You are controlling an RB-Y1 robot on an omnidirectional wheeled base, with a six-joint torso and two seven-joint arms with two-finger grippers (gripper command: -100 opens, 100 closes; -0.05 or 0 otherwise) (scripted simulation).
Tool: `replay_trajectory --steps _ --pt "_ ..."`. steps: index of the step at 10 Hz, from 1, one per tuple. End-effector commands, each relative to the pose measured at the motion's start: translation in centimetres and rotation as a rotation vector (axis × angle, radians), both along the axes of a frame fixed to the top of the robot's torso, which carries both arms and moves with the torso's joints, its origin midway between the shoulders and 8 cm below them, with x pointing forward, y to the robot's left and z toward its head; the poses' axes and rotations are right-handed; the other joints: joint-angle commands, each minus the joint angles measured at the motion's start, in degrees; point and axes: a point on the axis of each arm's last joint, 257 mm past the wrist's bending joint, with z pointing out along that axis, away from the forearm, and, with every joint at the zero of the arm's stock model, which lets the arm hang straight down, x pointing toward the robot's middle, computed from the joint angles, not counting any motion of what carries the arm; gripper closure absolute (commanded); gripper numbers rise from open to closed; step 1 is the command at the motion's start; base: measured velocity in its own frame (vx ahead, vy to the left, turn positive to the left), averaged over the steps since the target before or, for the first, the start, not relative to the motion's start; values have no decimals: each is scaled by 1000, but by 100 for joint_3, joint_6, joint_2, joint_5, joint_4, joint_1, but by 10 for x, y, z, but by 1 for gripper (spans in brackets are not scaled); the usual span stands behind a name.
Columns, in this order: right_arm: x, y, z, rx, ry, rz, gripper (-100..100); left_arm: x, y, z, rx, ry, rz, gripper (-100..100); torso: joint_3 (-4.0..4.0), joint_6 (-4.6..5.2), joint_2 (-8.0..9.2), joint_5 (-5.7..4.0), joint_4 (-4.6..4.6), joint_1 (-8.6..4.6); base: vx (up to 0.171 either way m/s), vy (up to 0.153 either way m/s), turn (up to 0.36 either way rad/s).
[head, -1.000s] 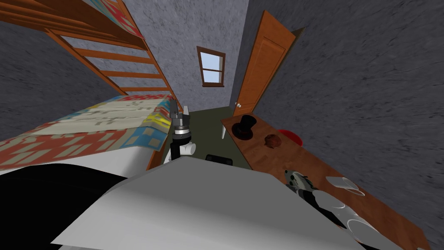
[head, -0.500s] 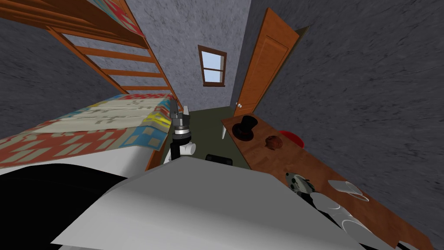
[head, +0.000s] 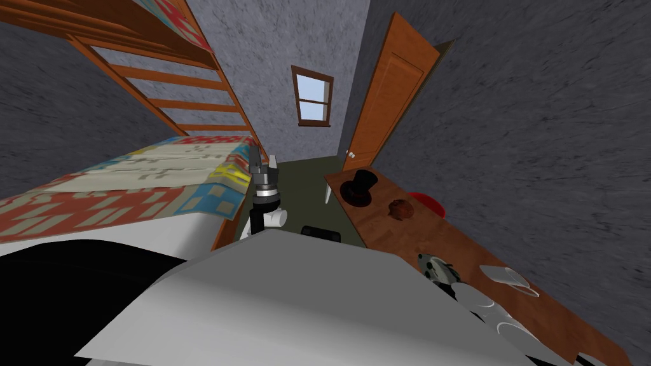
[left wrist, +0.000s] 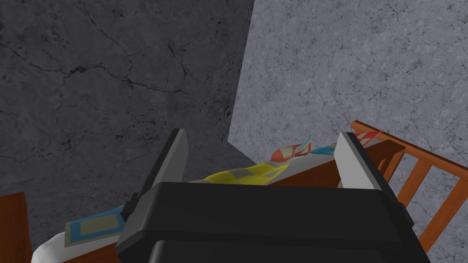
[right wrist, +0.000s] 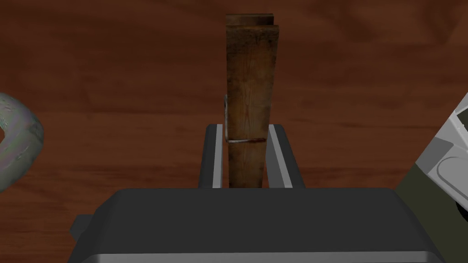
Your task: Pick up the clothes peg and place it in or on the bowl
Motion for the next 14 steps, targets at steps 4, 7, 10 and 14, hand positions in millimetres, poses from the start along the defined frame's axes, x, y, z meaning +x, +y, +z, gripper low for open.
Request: replay_trajectory --steps 4,7,10,14 --pt "8 -11 12 -7 -4 6 100 0 0 0 0 0 0 0 0 -1 0 0 0 -3 -3 8 -20" --pt "9 -13 15 -8 -4 8 0 0 0 0 0 0 0 0 2 0 3 4 1 11 -4 27 -30" --pt "17 -45 39 -63 -11 17 100 0 0 0 0 0 0 0 13 4 23 12 4 15 -57 36 -17" --pt "33 -79 71 -118 -26 27 100 0 0 0 0 0 0 0 29 6 51 14 10 26 -110 45 -10"
